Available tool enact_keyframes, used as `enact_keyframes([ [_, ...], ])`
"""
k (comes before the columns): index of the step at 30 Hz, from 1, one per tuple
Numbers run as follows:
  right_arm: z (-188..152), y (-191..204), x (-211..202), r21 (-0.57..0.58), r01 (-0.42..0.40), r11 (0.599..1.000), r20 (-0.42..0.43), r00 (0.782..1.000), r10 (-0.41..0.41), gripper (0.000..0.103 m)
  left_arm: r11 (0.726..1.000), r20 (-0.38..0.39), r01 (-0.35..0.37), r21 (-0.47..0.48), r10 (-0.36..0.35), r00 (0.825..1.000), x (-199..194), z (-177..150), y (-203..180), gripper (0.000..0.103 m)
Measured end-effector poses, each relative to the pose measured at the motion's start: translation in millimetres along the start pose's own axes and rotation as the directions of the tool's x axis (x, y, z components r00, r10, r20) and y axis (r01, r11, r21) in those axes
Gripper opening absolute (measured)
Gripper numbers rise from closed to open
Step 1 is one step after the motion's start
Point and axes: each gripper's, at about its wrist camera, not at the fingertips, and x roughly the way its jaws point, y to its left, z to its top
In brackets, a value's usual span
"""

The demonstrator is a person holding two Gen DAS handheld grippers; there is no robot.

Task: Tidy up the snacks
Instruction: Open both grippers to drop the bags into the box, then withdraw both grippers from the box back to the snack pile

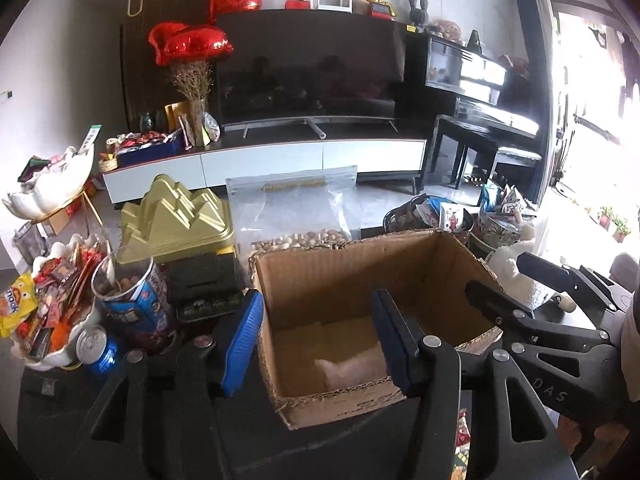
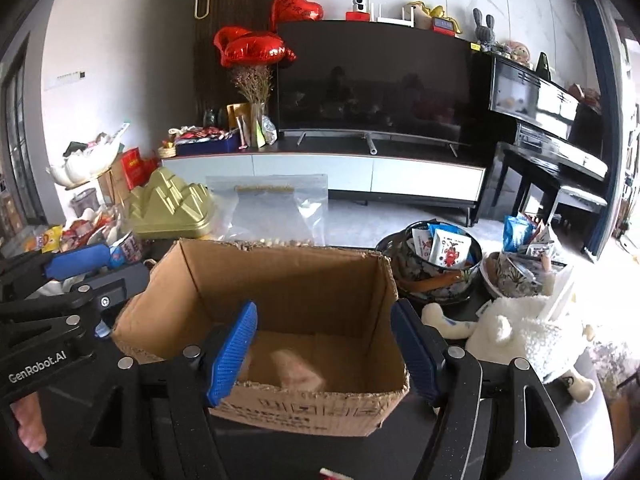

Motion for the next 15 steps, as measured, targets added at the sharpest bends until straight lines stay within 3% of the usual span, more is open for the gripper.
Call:
enact_keyframes([
  [15,-27,13,-73,-0.004,-0.058,0.998,0.043,0.997,0.058,0.070,1.000,0.069,-0.004,0.007,0.003,0.998,-83,-33,-10,0.065],
])
